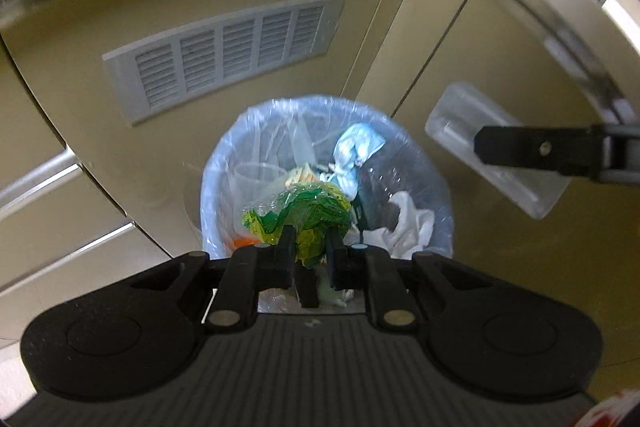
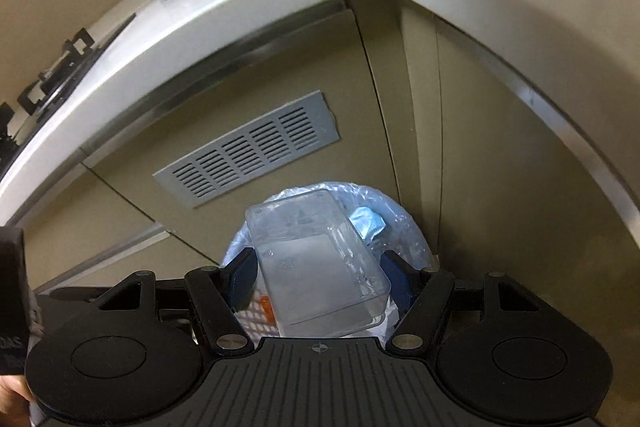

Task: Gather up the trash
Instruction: 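Carry the green wrapper and clear box over the wastebasket and open both grippers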

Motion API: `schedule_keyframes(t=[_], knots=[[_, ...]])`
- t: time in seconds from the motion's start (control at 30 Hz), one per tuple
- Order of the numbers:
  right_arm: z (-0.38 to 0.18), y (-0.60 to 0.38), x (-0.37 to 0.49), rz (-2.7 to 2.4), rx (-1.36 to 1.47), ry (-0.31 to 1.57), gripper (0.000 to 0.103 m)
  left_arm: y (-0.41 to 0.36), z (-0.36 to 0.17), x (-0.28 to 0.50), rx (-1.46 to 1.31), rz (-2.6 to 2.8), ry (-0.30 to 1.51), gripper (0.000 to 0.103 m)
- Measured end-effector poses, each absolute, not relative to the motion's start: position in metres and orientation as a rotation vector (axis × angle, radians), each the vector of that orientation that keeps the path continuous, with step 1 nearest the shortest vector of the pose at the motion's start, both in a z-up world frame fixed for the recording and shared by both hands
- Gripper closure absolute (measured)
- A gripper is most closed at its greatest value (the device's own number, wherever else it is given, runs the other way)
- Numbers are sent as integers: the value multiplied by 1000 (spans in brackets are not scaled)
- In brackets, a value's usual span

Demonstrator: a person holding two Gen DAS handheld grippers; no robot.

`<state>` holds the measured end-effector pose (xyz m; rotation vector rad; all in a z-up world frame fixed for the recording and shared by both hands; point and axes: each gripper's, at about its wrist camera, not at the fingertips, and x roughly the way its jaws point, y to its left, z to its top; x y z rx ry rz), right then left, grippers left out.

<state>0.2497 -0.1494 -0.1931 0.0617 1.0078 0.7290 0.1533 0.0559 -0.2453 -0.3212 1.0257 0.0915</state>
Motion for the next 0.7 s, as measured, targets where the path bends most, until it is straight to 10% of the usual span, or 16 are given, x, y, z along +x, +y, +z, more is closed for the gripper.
schedule_keyframes(t=[0.3, 0.43, 0.7], knots=[[-209, -148, 251, 686, 89, 1036, 36, 54, -267, 164, -294, 61, 1052, 83], [-213, -148, 252, 671, 104, 1047, 36, 54, -267, 164, -267, 59, 1048, 60], [-215, -145, 251, 652, 126, 1057, 36, 62, -261, 160, -275, 67, 1046, 59]])
